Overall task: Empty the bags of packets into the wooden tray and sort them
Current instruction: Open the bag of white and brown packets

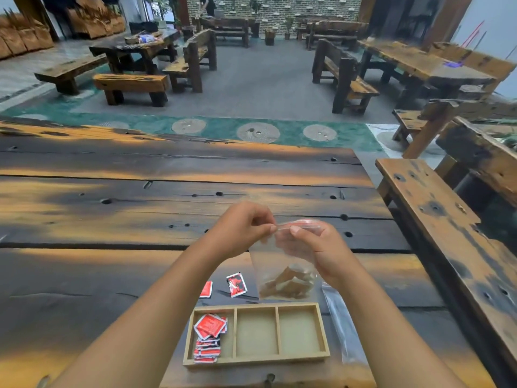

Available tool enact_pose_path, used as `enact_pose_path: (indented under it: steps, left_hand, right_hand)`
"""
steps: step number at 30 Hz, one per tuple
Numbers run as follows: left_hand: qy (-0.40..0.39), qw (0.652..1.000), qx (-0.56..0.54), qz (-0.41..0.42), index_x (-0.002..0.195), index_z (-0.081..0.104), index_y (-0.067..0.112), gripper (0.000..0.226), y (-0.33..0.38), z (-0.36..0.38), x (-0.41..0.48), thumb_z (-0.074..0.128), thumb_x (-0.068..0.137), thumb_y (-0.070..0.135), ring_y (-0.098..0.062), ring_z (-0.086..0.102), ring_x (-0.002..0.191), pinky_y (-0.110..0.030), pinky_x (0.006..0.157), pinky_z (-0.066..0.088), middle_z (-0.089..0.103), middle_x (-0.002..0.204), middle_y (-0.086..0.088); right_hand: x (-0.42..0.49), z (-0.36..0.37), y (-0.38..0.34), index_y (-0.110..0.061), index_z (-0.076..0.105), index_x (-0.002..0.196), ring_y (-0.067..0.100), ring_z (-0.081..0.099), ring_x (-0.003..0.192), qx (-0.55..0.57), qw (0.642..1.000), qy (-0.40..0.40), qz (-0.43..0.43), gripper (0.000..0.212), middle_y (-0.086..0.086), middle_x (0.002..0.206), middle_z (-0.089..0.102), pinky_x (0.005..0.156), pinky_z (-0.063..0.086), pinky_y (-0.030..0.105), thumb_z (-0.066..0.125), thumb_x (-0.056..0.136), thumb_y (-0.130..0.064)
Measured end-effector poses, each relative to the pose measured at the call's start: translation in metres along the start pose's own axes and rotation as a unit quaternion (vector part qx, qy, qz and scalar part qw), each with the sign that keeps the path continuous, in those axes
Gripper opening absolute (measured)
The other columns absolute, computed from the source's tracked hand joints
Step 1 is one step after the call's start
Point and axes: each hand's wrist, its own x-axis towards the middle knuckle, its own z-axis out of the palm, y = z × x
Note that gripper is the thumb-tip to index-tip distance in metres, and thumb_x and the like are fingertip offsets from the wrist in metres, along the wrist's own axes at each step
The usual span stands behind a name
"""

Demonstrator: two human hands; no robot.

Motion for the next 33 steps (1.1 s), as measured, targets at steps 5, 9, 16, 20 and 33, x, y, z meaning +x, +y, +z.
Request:
enact_pose_path:
  steps: [5, 9, 16, 20, 33]
  left_hand:
    - [-0.002, 0.997, -0.073, -0.036, 0.079, 0.07, 0.017, 0.016, -0.008, 0.021, -0.01, 0.065, 0.093, 0.014, -0.016, 0.069, 0.066, -0.034, 0.064, 0.059, 0.071, 0.069, -0.001]
    - [0.065, 0.983, -0.146, -0.094, 0.084, 0.071, 0.007, 0.012, -0.019, 0.048, -0.021, 0.064, 0.093, 0.009, -0.016, 0.069, 0.065, -0.036, 0.065, 0.06, 0.071, 0.071, -0.008]
    - [0.085, 0.925, -0.33, -0.17, 0.093, 0.076, 0.021, 0.025, -0.039, 0.094, -0.039, 0.065, 0.089, -0.001, -0.013, 0.067, 0.077, -0.028, 0.077, 0.055, 0.071, 0.081, -0.005]
    - [0.065, 0.92, -0.349, -0.168, 0.092, 0.078, 0.033, 0.039, -0.041, 0.11, -0.054, 0.062, 0.088, -0.002, -0.011, 0.06, 0.075, -0.031, 0.078, 0.054, 0.063, 0.077, 0.001]
    - [0.011, 0.872, -0.431, -0.231, 0.115, 0.068, 0.034, 0.042, -0.048, 0.141, -0.075, 0.063, 0.079, 0.015, -0.016, 0.061, 0.082, -0.032, 0.073, 0.052, 0.058, 0.085, -0.001]
  right_hand:
    - [-0.003, -0.011, 0.02, -0.019, 0.063, 0.118, 0.021, 0.065, 0.108, -0.066, 0.993, 0.097, 0.003, 0.029, 0.003, 0.117, 0.066, 0.096, 0.053, 0.041, 0.071, 0.089, -0.018]
    - [-0.007, -0.015, 0.032, -0.012, 0.058, 0.101, 0.016, 0.066, 0.087, -0.07, 0.98, 0.178, 0.048, 0.01, 0.002, 0.101, 0.064, 0.076, 0.056, 0.033, 0.064, 0.094, -0.017]
    - [-0.013, 0.02, 0.049, -0.004, 0.062, 0.087, 0.016, 0.055, 0.051, -0.071, 0.984, 0.026, 0.161, 0.026, 0.009, 0.068, 0.059, 0.052, 0.048, 0.029, 0.055, 0.1, -0.025]
    - [-0.017, 0.026, 0.06, -0.004, 0.065, 0.087, 0.015, 0.052, 0.047, -0.087, 0.981, 0.038, 0.171, 0.029, 0.006, 0.061, 0.058, 0.051, 0.047, 0.028, 0.058, 0.098, -0.03]
    - [-0.032, 0.011, 0.072, -0.006, 0.061, 0.08, 0.019, 0.059, 0.057, -0.142, 0.969, 0.0, 0.2, 0.02, 0.013, 0.068, 0.061, 0.062, 0.055, 0.031, 0.046, 0.093, -0.003]
